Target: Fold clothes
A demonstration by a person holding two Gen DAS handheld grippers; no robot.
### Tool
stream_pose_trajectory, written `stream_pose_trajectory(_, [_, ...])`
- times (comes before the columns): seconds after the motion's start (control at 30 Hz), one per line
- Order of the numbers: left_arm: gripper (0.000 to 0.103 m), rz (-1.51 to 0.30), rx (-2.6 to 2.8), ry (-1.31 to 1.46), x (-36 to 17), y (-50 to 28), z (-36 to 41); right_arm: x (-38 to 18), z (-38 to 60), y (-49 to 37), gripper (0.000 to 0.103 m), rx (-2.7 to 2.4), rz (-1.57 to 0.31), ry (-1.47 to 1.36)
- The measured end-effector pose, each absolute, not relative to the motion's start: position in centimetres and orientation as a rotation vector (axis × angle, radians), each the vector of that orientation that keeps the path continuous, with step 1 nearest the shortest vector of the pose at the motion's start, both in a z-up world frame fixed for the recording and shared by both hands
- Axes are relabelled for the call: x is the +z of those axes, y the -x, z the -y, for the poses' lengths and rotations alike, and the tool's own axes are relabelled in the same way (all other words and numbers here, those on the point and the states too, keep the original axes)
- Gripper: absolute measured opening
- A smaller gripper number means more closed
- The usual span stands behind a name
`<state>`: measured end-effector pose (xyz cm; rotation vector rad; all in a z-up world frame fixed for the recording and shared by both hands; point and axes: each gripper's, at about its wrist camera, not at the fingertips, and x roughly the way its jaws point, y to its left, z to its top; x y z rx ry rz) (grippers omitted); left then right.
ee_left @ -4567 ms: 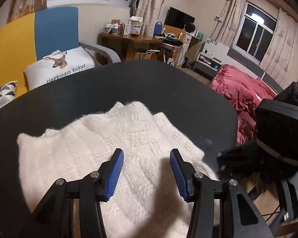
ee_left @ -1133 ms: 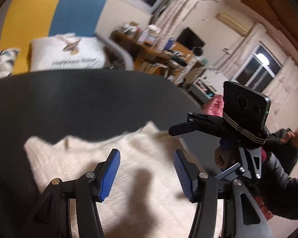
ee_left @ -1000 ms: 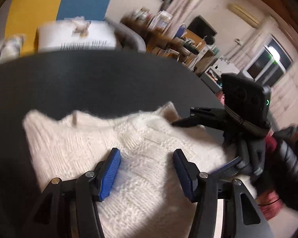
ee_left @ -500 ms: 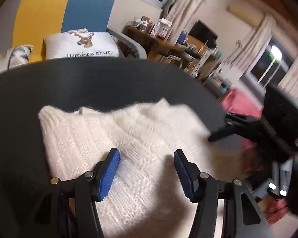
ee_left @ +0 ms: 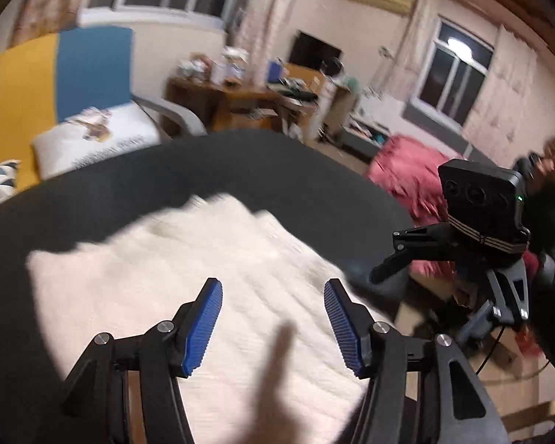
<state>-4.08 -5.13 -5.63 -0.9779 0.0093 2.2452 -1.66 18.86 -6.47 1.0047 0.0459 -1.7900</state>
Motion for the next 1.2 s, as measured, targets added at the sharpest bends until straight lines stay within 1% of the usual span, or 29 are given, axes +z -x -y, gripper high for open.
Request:
stream_pose_trajectory(0.1, [0.058,-0.013,2.242,1.014,-7.0,4.2,4.2,-7.9,-18.2,-0.1,0.103,-1.759,-0.087,-1.026])
stream_pose_trajectory(0.27, [0.058,0.052,2.247,1.029,-7.0,4.3,4.5,-8.8,-17.4,0.7,0.103,-1.734,0.008,-0.976])
stream_pose_trajectory(0.4, [0.058,0.046,2.253,1.021,-7.3,5.0,4.2,-9.1,-15.8,1.0,0.103,-1.634,0.007,-0.963])
stream_pose_trajectory(0.5, [0.058,-0.017,2.247,1.026,-8.1,5.5,3.6,-9.5,-14.0,1.2,0.103,-1.515,-0.009,-0.974])
stream_pose_trajectory(0.63, [0.058,-0.168,2.204,1.041,-9.2,6.4,2.6,-10.2,-12.0,0.9,0.103,-1.393,-0.045,-1.018])
stream_pose_trajectory(0.67, [0.06,-0.186,2.195,1.043,-9.4,6.5,2.6,-10.3,-11.6,0.9,0.103,-1.378,-0.048,-1.026])
stream_pose_trajectory(0.77, [0.06,-0.203,2.172,1.051,-9.5,6.8,2.9,-10.5,-10.8,1.1,0.103,-1.381,-0.051,-1.031])
stream_pose_trajectory(0.87, [0.06,-0.196,2.168,1.055,-9.2,6.8,3.0,-10.5,-11.3,1.2,0.103,-1.413,-0.06,-1.039])
stream_pose_trajectory(0.93, [0.059,-0.155,2.185,1.049,-8.4,6.5,3.0,-10.2,-12.6,0.8,0.103,-1.462,-0.059,-1.034])
stream_pose_trajectory(1.07, [0.058,0.042,2.176,0.996,-7.1,5.6,4.1,-9.4,-15.8,0.4,0.103,-1.638,-0.025,-1.021])
stream_pose_trajectory(1.1, [0.058,0.056,2.183,0.991,-7.2,5.4,4.1,-9.3,-16.4,0.3,0.103,-1.672,-0.012,-1.015])
stream_pose_trajectory(1.2, [0.058,0.022,2.204,1.013,-8.1,5.4,3.4,-9.3,-18.0,1.1,0.103,-1.783,0.074,-0.982])
